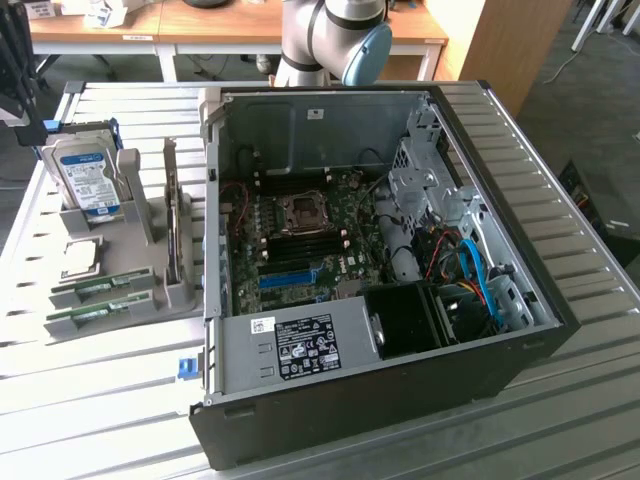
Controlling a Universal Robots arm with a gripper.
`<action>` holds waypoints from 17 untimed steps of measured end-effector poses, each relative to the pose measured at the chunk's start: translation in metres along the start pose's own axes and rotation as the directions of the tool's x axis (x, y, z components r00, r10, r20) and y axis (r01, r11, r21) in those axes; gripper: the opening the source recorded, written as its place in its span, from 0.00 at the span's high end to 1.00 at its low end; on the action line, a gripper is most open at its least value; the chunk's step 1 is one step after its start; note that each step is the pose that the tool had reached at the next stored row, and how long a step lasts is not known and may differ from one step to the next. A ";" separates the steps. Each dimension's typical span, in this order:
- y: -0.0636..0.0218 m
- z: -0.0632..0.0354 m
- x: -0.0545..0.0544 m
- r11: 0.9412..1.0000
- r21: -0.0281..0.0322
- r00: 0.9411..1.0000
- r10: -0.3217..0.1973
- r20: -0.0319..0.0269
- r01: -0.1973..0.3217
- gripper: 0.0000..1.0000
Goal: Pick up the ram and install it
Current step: 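Pick up the ram and move it above insertion slot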
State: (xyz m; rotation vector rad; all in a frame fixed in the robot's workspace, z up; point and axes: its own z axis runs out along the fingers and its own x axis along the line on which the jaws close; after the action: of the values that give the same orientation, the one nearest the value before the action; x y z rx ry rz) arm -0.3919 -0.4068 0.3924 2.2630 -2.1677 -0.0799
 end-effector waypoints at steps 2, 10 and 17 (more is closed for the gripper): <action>0.0000 0.0001 0.000 1.000 0.000 1.000 -0.013 0.000 0.013 0.89; 0.0000 0.0000 0.000 1.000 0.000 1.000 -0.014 -0.001 0.014 0.89; -0.0001 0.0024 0.000 1.000 0.000 1.000 -0.014 -0.001 0.014 0.89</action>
State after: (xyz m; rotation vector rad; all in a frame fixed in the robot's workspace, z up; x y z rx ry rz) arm -0.3919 -0.4068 0.3899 2.2774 -2.1521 -0.0798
